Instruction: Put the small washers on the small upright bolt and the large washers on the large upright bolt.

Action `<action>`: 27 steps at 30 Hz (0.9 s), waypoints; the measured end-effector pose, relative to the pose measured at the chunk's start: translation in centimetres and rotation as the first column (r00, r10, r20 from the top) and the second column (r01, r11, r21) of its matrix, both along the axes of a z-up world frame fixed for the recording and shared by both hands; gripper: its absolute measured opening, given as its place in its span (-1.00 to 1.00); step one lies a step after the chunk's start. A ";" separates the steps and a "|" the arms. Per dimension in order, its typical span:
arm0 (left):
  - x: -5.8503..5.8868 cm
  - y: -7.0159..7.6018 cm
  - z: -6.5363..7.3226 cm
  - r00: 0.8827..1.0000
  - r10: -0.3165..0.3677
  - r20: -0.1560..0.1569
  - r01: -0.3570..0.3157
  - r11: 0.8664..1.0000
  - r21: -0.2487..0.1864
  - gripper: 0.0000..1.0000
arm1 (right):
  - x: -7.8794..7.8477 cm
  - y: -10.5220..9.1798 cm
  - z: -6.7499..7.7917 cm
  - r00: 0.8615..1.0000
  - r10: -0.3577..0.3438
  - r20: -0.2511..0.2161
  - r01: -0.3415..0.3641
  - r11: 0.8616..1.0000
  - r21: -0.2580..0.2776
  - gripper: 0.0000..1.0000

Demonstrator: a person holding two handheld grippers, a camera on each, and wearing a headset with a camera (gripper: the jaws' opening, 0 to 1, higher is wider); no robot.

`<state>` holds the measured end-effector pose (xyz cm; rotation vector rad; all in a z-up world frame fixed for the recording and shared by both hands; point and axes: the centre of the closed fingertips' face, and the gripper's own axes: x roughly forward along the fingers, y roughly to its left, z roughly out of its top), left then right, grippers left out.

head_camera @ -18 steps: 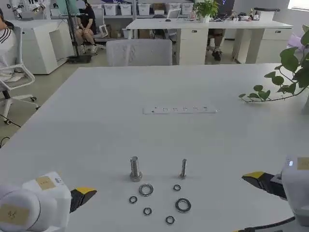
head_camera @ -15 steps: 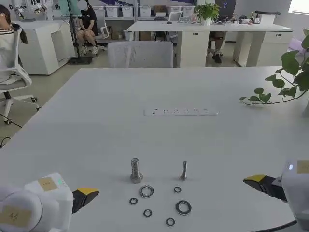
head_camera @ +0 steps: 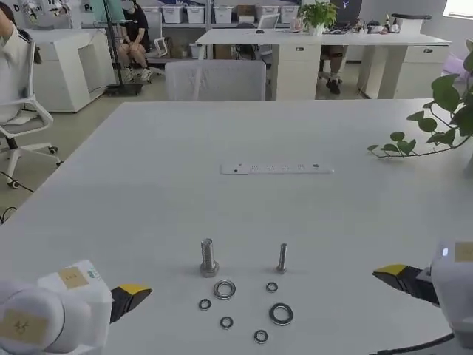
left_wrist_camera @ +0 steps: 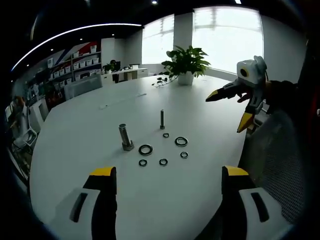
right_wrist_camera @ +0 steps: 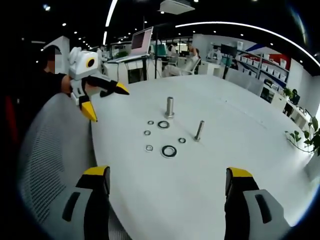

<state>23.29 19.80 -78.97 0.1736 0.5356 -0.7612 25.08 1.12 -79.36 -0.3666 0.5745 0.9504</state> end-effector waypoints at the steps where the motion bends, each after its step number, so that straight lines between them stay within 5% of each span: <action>1: 0.0 0.0 0.0 1.000 0.001 0.001 -0.001 1.000 0.002 0.74 | 0.0 0.0 0.0 1.000 -0.001 0.000 0.001 1.000 0.001 0.94; 27: 0.0 -0.1 -0.2 1.000 -0.001 -0.008 0.001 1.000 0.004 0.73 | 0.2 -0.1 -0.6 1.000 0.001 -0.010 -0.001 1.000 -0.002 0.93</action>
